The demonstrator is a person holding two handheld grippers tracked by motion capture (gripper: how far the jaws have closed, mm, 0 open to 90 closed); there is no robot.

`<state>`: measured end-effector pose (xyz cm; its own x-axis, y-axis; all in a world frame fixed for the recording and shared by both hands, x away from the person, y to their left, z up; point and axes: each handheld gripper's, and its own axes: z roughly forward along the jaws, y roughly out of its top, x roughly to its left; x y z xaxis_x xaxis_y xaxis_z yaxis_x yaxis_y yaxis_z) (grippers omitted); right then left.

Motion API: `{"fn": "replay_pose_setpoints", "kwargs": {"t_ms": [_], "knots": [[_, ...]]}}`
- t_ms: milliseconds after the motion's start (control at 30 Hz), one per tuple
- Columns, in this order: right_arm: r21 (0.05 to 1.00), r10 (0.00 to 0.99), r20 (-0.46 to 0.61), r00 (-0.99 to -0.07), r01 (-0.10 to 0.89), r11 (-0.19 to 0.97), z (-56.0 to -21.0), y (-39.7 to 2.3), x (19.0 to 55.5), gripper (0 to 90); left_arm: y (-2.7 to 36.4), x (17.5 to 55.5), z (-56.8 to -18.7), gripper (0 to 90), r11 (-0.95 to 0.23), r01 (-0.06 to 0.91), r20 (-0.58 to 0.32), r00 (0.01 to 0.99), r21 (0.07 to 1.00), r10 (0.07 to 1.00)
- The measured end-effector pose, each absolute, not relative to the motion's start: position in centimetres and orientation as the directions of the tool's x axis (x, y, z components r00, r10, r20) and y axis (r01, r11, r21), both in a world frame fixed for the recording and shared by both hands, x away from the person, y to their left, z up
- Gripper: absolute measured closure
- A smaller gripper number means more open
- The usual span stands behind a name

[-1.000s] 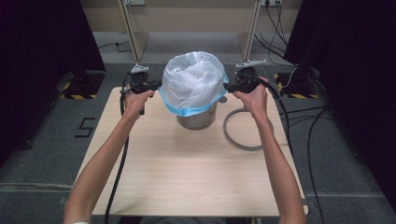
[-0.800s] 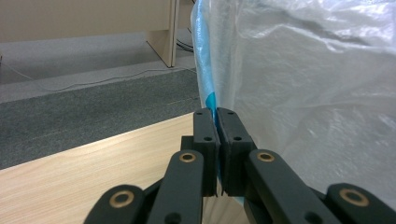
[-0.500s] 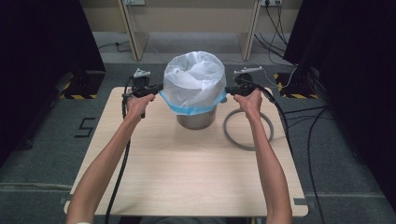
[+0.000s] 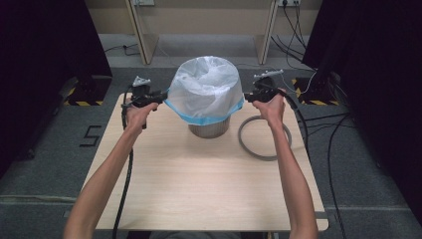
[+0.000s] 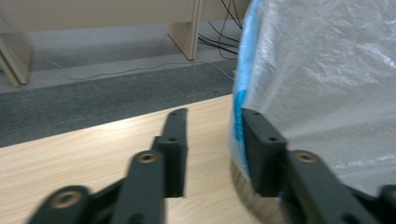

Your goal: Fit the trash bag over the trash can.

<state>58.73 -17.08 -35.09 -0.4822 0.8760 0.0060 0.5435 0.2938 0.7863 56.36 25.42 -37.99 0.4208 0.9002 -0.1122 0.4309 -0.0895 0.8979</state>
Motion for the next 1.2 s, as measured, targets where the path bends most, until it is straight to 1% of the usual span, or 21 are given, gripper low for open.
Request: {"fn": "replay_pose_setpoints", "kwargs": {"t_ms": [133, 200, 333, 433, 600, 733, 867, 1000, 1100, 1133, 1200], "knots": [[0.831, 0.877, 0.008, -0.481, 0.491, 0.263, -31.6, -17.2, 57.6, 49.5, 25.3, 54.8, -36.7, 52.0, -0.104, 0.417, -0.102, 0.443, 0.903, 0.891], [0.840, 0.871, -0.001, -0.492, 0.472, 0.268, -30.4, -16.8, 57.2, 48.8, 25.3, 54.2, -36.2, 48.8, -0.104, 0.406, -0.100, 0.452, 0.908, 0.886], [0.857, 0.854, -0.011, -0.520, 0.435, 0.276, -28.3, -15.6, 56.4, 47.0, 25.1, 53.4, -35.8, 48.3, -0.100, 0.391, -0.111, 0.483, 0.915, 0.869], [0.865, 0.846, -0.015, -0.533, 0.418, 0.279, -27.2, -14.5, 56.2, 46.1, 24.4, 52.6, -35.8, 47.6, -0.123, 0.382, -0.101, 0.516, 0.916, 0.850], [0.856, 0.833, -0.034, -0.552, 0.414, 0.309, -26.4, -12.5, 56.7, 45.8, 22.7, 51.3, -36.2, 45.4, -0.159, 0.380, -0.098, 0.574, 0.911, 0.813], [0.847, 0.826, -0.035, -0.563, 0.422, 0.324, -26.7, -11.3, 57.3, 45.4, 21.4, 49.5, -37.1, 42.8, -0.166, 0.379, -0.119, 0.624, 0.910, 0.773], [0.838, 0.827, -0.027, -0.561, 0.438, 0.325, -27.1, -10.5, 57.7, 43.7, 20.1, 48.5, -37.8, 35.8, -0.167, 0.379, -0.135, 0.652, 0.910, 0.746], [0.833, 0.825, -0.033, -0.564, 0.440, 0.334, -27.3, -10.1, 58.1, 43.4, 18.4, 48.1, -38.0, 31.3, -0.205, 0.349, -0.087, 0.663, 0.914, 0.743], [0.838, 0.825, -0.035, -0.564, 0.433, 0.331, -27.1, -9.9, 58.0, 43.2, 17.3, 48.3, -38.1, 31.8, -0.214, 0.347, -0.077, 0.662, 0.913, 0.745], [0.839, 0.825, -0.034, -0.564, 0.433, 0.330, -27.0, -9.9, 58.0, 43.2, 16.9, 48.4, -38.2, 33.6, -0.228, 0.349, -0.067, 0.661, 0.909, 0.747], [0.840, 0.825, -0.035, -0.564, 0.431, 0.330, -26.9, -10.0, 57.9, 43.3, 16.4, 48.7, -38.5, 43.1, -0.255, 0.342, -0.035, 0.656, 0.904, 0.754]]}}
